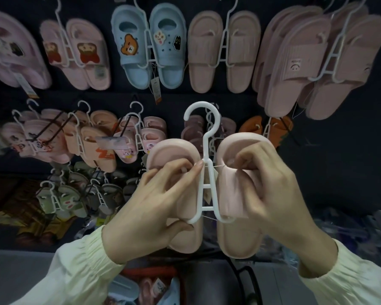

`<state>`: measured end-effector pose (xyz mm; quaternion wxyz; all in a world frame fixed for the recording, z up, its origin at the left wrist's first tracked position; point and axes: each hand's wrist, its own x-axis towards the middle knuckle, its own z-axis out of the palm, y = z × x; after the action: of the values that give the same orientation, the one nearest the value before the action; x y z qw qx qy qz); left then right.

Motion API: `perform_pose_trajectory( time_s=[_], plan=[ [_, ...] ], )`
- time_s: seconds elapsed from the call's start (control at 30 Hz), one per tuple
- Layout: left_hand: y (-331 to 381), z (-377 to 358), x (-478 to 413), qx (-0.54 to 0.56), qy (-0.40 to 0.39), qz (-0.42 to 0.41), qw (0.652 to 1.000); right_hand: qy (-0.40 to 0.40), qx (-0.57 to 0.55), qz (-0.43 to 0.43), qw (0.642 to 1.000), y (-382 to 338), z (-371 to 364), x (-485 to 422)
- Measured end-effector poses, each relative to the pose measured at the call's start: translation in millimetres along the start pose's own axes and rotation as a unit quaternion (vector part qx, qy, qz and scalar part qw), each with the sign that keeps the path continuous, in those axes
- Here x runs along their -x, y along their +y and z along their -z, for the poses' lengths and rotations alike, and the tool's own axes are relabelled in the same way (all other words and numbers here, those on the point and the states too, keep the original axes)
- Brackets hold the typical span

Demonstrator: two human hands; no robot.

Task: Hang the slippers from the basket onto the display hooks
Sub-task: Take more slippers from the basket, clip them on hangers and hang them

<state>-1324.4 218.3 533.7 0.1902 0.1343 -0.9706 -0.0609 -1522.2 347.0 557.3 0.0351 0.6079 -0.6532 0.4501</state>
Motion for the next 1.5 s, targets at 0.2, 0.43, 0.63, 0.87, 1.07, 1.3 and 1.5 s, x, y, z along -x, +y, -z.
perform_pose_trajectory(
  time_s=[0.2,0.43,0.63,0.87,1.07,1.3,1.5],
  plan=[
    [-1,-4,-7,-0.022,0.022,-0.013,0.999,-0.052,0.038,-0.013,0.998,6,6,10],
    [-9,-8,-27,-0.04,0.043,-0.025,0.998,-0.156,0.287,0.005,0.945,23,3,18],
    [-8,-5,-55,-0.059,0.061,-0.036,0.996,-0.077,0.349,0.005,0.934,28,8,4],
    [-9,11,-97,-0.078,0.097,-0.035,0.992,-0.037,0.381,0.0,0.924,33,27,-37],
    [-15,34,-145,-0.138,0.126,-0.054,0.981,-0.008,0.423,-0.006,0.906,37,43,-87],
    [-25,54,-187,-0.189,0.15,-0.064,0.968,0.028,0.435,0.013,0.9,50,57,-126],
    [-45,40,-214,-0.185,0.147,-0.043,0.971,0.0,0.437,0.015,0.899,72,50,-155]
  ],
)
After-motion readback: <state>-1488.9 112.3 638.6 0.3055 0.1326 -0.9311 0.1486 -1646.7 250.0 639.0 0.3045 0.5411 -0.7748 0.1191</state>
